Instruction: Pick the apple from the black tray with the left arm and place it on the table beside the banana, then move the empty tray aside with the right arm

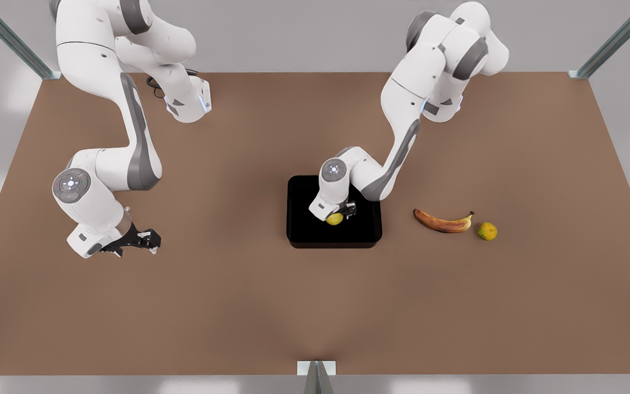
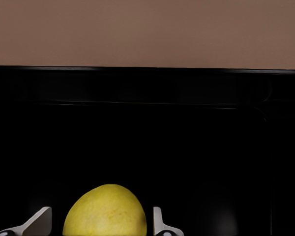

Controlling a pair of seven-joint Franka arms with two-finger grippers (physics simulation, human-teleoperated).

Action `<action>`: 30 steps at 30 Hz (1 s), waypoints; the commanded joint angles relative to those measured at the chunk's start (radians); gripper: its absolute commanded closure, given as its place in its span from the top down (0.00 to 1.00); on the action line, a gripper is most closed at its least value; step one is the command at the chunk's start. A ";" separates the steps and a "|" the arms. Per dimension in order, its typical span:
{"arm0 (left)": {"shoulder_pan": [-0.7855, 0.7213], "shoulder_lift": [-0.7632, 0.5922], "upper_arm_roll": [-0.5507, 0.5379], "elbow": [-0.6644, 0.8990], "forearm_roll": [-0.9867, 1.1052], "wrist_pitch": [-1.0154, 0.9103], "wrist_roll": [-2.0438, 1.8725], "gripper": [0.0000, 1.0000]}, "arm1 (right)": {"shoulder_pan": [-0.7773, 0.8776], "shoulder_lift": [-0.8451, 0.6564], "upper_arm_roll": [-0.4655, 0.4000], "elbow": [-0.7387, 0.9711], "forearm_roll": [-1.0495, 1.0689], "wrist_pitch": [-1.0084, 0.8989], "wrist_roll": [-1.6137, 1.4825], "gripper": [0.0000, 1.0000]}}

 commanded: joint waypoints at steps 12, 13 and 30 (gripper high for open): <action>-0.013 0.010 0.001 -0.026 0.046 0.046 -0.120 1.00 | 0.000 0.001 0.000 0.001 0.001 -0.001 -0.008 1.00; -0.013 0.013 0.001 -0.026 0.046 0.052 -0.120 1.00 | 0.000 0.001 0.000 0.001 0.001 -0.001 -0.008 1.00; 0.283 -0.246 0.011 0.030 -0.002 -0.411 0.348 0.76 | 0.112 0.001 0.217 0.180 0.002 -0.280 0.451 1.00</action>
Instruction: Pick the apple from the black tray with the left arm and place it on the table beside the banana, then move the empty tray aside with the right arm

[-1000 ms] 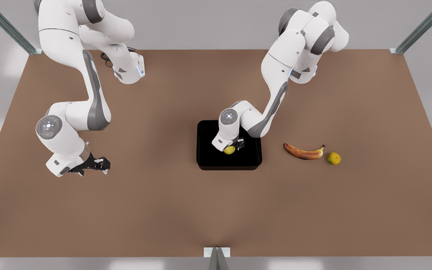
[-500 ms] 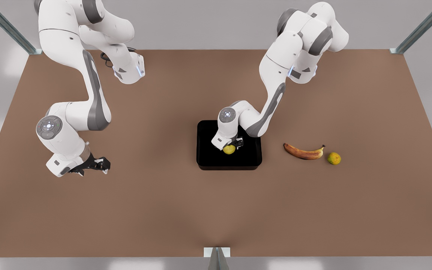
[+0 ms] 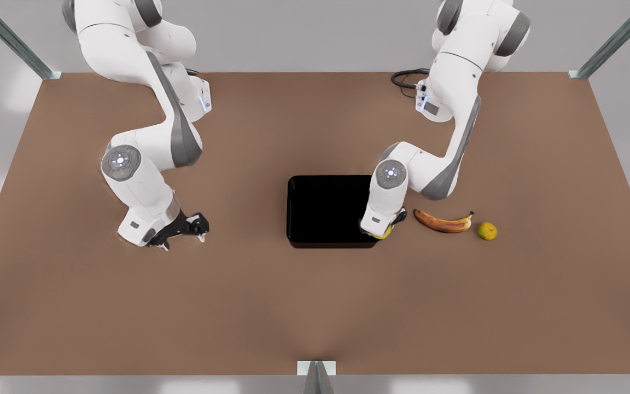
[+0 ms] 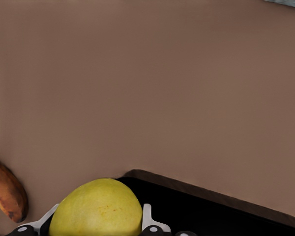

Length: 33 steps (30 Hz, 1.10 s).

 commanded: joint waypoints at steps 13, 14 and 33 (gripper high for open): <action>0.275 0.213 -0.002 0.085 -0.008 0.017 0.648 1.00 | 0.234 0.286 0.170 0.325 -0.010 -0.150 1.248 1.00; 0.272 0.213 -0.002 0.085 -0.005 0.017 0.648 1.00 | 0.239 0.286 0.170 0.304 -0.012 -0.156 1.235 0.99; 0.367 -0.249 0.074 0.151 -0.194 -0.337 0.998 1.00 | 0.246 0.370 0.167 0.116 -0.124 -0.056 1.143 0.98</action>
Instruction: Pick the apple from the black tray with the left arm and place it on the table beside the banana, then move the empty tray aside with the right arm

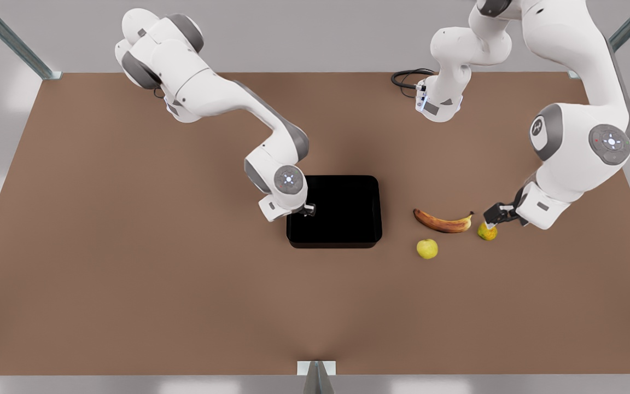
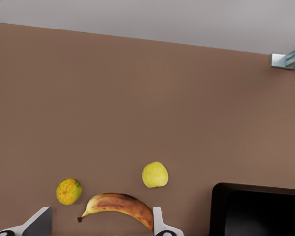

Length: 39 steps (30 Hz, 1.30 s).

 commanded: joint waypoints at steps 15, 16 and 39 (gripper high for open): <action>-0.006 0.016 0.029 0.009 0.003 -0.031 0.229 1.00 | -0.001 0.090 0.000 -0.008 -0.043 0.183 -0.132 0.94; -0.001 0.018 0.029 0.011 0.004 -0.031 0.231 1.00 | -0.001 0.093 0.002 -0.008 -0.043 0.189 -0.169 0.94; -0.006 0.018 0.027 0.008 0.004 -0.031 0.226 1.00 | -0.024 0.098 0.002 -0.067 -0.031 0.217 -0.328 0.26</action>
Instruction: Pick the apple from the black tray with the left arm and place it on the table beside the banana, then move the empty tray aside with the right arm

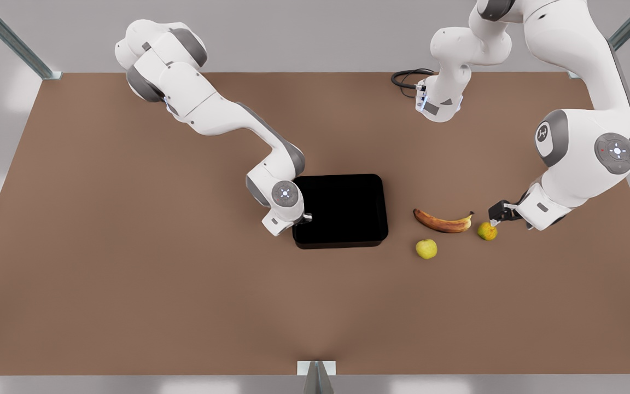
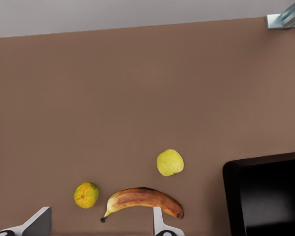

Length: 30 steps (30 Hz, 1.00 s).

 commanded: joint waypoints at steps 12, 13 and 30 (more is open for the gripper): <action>-0.034 0.017 -0.007 0.025 0.005 0.007 -0.022 1.00 | -0.005 -0.101 0.001 0.005 0.002 -0.101 -0.119 0.11; -0.044 0.023 -0.006 0.034 0.011 0.007 -0.033 1.00 | -0.016 -0.126 0.000 0.005 0.027 -0.133 -0.168 0.10; -0.040 0.027 -0.001 0.042 0.015 0.001 -0.079 1.00 | -0.065 -0.282 -0.599 0.005 0.370 -0.514 -1.366 0.09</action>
